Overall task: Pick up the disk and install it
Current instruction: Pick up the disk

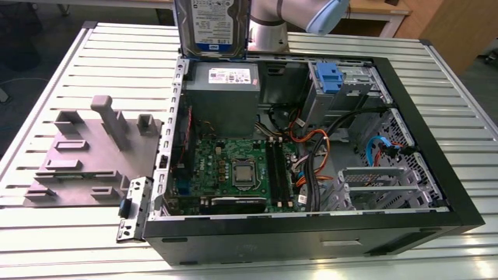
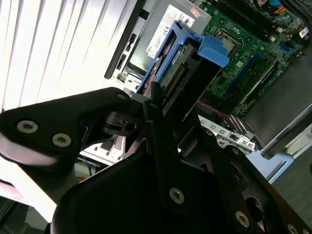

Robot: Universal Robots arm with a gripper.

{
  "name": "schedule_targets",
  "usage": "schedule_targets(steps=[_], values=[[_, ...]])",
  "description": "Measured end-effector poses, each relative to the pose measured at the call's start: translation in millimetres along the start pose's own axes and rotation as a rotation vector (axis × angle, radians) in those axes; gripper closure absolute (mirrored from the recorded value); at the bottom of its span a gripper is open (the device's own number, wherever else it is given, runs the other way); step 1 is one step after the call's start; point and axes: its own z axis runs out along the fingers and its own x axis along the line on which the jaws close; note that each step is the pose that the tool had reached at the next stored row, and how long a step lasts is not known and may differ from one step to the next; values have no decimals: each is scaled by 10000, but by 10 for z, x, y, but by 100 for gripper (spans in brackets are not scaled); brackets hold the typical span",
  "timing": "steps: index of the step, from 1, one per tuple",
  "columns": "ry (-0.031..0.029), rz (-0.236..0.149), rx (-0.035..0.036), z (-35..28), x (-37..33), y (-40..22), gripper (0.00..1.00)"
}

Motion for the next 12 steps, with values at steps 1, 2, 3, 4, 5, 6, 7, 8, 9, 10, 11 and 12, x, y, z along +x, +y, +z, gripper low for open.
schedule_targets(steps=[1, 2, 3, 4, 5, 6, 7, 8, 9, 10, 11, 12], values=[[-1, 0, 1, 0, 0, -5, 65], [-1, -1, 1, 0, 0, -11, 65], [0, -1, 1, 0, 0, -16, 65], [0, -1, 1, 0, 0, -22, 65], [0, -1, 0, 0, -1, -30, 65], [-1, -1, 1, 0, 0, -36, 65], [0, 0, 1, 0, 0, -43, 65], [-1, -1, 2, 0, 0, -47, 65], [-1, 0, 1, 0, 0, -50, 65], [-1, 0, 1, 0, -1, -52, 65], [0, 0, 1, 0, -1, -53, 65], [-1, 0, 1, 0, -1, -54, 65]])
